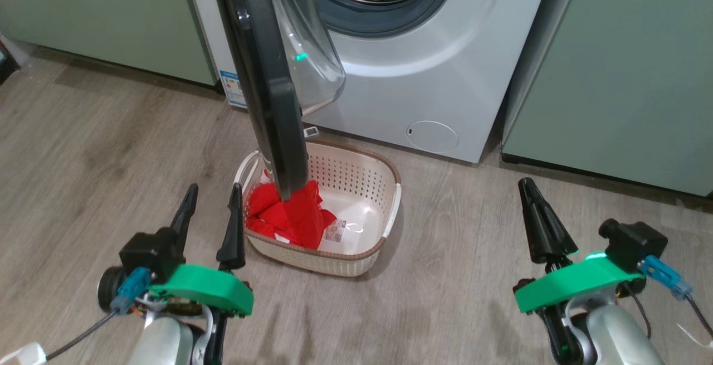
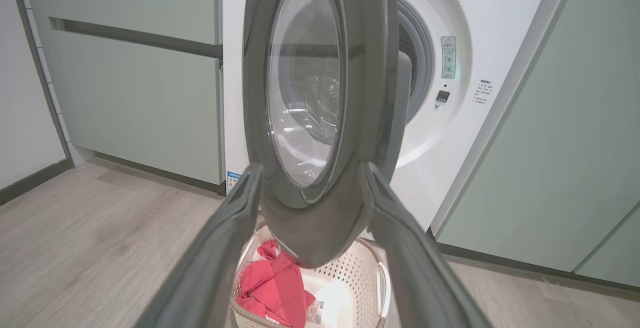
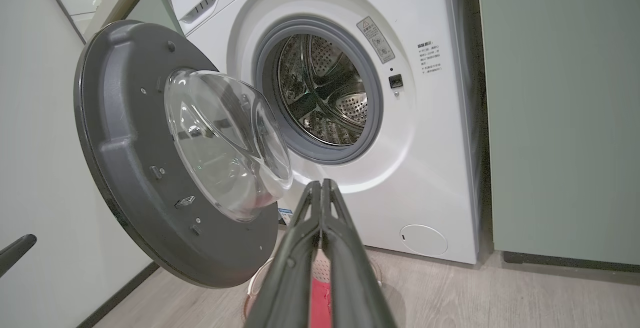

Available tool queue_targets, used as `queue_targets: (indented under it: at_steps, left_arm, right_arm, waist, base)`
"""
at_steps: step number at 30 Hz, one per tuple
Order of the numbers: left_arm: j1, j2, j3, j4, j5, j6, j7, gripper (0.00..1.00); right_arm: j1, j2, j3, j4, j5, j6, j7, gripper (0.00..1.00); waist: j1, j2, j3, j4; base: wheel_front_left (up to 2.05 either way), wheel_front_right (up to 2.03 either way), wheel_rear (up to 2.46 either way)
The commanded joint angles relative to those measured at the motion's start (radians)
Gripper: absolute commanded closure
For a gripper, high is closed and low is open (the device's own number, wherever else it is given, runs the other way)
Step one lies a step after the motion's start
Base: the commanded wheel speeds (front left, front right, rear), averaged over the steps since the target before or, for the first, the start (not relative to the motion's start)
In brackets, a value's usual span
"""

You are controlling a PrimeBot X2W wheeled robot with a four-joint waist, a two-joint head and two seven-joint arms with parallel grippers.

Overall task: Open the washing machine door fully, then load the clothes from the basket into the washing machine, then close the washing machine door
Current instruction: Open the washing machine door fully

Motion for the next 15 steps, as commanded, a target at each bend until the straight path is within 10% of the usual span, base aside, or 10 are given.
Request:
queue_targets:
  at_steps: [1, 3, 4, 5, 6, 15]
  left_arm:
    - [-0.027, 0.009, 0.038, -0.026, 0.007, -0.002, -0.010, 0.00]
    - [-0.023, 0.009, 0.038, -0.020, 0.005, -0.004, -0.010, 0.00]
    - [-0.021, 0.009, 0.038, -0.020, 0.005, -0.004, -0.010, 0.00]
    - [-0.020, 0.009, 0.037, -0.020, 0.004, -0.004, -0.010, 0.00]
    - [-0.018, 0.009, 0.036, -0.020, 0.003, -0.004, -0.010, 0.00]
    - [-0.011, 0.009, 0.035, -0.016, 0.000, -0.004, -0.010, 0.00]
  right_arm:
    - [-0.032, 0.006, 0.011, -0.046, -0.032, 0.000, -0.009, 1.00]
    - [-0.024, 0.014, -0.009, -0.050, -0.052, 0.000, -0.009, 1.00]
    - [-0.023, 0.017, -0.022, -0.053, -0.057, 0.000, -0.009, 0.81]
    - [-0.022, 0.020, -0.030, -0.056, -0.062, 0.000, -0.009, 0.29]
    - [-0.021, 0.023, -0.030, -0.055, -0.063, 0.000, -0.009, 0.01]
    - [-0.018, 0.029, -0.030, -0.043, -0.080, 0.000, -0.009, 0.00]
  waist:
    - [0.0000, -0.0001, 0.002, -0.006]
    - [0.0000, -0.0001, 0.002, -0.009]
    - [0.0000, -0.0001, 0.002, -0.010]
    - [0.0000, -0.0001, 0.003, -0.010]
    - [0.0000, -0.0001, 0.003, -0.010]
    - [0.0000, -0.0001, -0.003, -0.007]
  base:
    - [0.00, 0.00, 0.00]
    - [0.00, 0.00, 0.00]
    - [0.00, 0.00, 0.00]
    - [0.00, 0.00, 0.00]
    - [0.00, 0.00, 0.00]
    - [0.00, 0.00, 0.00]
